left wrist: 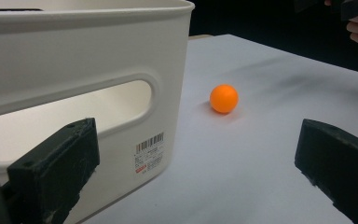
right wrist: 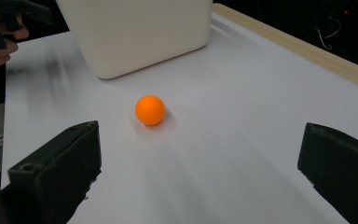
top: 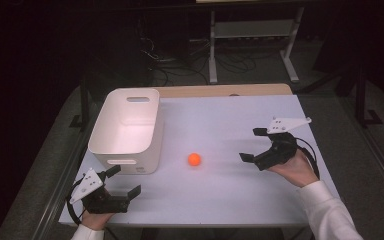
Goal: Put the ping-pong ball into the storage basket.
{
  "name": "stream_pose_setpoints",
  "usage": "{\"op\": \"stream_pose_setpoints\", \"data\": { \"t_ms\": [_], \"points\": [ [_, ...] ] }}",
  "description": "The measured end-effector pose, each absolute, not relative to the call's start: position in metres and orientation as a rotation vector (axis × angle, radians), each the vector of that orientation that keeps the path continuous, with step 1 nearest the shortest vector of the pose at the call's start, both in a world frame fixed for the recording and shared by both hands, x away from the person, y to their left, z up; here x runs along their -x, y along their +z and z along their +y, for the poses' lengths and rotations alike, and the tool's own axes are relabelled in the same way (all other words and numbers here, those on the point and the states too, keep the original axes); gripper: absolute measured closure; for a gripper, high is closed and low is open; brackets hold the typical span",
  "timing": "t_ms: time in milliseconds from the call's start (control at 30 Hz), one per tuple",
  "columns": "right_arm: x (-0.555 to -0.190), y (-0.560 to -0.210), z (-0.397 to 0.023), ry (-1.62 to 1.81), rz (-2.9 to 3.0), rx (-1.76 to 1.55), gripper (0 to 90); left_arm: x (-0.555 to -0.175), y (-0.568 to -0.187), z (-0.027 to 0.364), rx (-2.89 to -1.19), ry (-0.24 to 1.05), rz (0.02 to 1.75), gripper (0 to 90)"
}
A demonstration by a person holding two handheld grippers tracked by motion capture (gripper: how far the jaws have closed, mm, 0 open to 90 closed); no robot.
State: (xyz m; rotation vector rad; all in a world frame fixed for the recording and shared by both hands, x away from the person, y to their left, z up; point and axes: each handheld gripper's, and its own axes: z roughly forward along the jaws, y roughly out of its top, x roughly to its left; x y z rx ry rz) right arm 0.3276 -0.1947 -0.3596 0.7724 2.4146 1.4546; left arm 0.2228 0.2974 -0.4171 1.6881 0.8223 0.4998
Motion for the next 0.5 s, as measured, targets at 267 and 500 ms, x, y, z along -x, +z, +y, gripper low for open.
{"op": "stream_pose_setpoints", "data": {
  "t_ms": [267,500],
  "points": [
    [-0.335,-0.356,-0.184,1.427,2.456,-0.735,0.0,-0.223,-0.417,0.297,-1.690,0.499,0.823,0.0],
    [-0.338,-0.353,-0.174,1.413,2.486,-0.707,0.0,-0.223,-0.417,0.297,-1.693,0.496,0.820,0.0]
  ]
}}
